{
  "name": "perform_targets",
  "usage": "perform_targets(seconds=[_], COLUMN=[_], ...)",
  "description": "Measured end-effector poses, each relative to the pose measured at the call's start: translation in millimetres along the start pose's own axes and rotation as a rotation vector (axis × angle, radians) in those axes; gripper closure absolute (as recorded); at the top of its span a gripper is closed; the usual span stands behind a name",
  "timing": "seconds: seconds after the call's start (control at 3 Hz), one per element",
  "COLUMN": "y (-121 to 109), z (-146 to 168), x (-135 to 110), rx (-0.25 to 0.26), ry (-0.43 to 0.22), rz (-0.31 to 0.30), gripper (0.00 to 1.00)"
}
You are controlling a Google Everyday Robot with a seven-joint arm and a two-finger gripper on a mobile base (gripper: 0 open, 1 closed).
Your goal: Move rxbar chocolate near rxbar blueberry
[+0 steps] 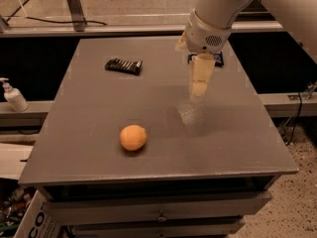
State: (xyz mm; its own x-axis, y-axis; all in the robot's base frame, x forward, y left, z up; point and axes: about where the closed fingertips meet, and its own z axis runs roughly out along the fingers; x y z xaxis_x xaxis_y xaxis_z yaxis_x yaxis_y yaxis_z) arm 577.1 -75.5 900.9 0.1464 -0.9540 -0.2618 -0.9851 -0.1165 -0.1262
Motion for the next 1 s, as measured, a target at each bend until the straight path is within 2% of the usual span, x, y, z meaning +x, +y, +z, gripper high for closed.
perform_targets(seconds=[0.33,0.67,1.0], y=[-2,-20,-49], z=[2,15,31], x=[-1,-13,-25], rx=[0.007,-0.004,-0.006], ry=[-0.011,-0.031,-0.043], rz=[-0.006,-0.023,-0.024], gripper=[0.00,0.00,0.00])
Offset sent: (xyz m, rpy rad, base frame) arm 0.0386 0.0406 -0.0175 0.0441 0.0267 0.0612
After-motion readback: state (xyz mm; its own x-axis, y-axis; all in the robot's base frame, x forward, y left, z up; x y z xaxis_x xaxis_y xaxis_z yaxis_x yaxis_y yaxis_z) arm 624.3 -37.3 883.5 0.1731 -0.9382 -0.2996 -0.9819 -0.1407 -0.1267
